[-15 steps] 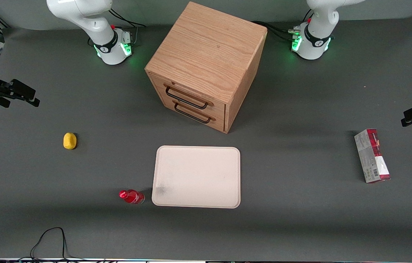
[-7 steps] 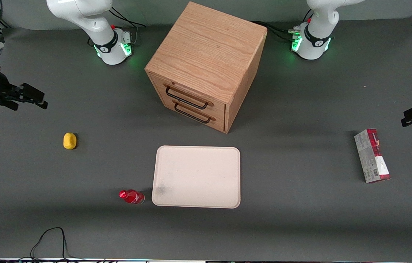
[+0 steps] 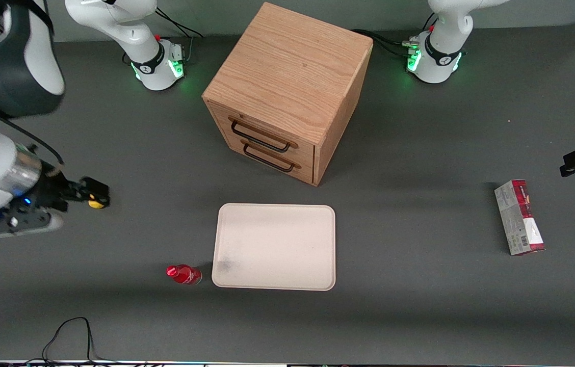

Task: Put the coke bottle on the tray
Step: 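Lower the open right gripper over the red Coca-Cola bottle beside the tray, then close the right gripper around the bottle's neck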

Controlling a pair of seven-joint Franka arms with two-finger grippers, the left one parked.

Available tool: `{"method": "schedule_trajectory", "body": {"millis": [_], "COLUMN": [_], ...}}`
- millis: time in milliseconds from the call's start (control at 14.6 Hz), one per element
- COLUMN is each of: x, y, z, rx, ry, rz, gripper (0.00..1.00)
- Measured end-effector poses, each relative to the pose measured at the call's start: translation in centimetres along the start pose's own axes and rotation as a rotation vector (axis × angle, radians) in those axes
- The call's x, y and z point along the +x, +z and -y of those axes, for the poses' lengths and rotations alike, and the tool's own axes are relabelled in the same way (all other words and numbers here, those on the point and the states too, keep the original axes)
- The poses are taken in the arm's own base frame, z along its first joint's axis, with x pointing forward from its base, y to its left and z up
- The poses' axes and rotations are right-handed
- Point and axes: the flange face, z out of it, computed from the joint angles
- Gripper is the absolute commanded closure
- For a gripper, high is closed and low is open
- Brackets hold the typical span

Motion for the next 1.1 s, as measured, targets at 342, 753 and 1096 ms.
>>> {"method": "schedule_trajectory", "body": {"millis": [342, 753, 1096], "x": [5.5, 8.3, 8.9], "y": [7.1, 18.5, 22.1], "z": [3.8, 8.1, 7.7], "rx": [0.017, -0.017, -0.019], "ry": [-0.041, -0.065, -0.063], "rz": [-0.071, -0.099, -0.097], "gripper": [0.0, 0.0, 0.01]}}
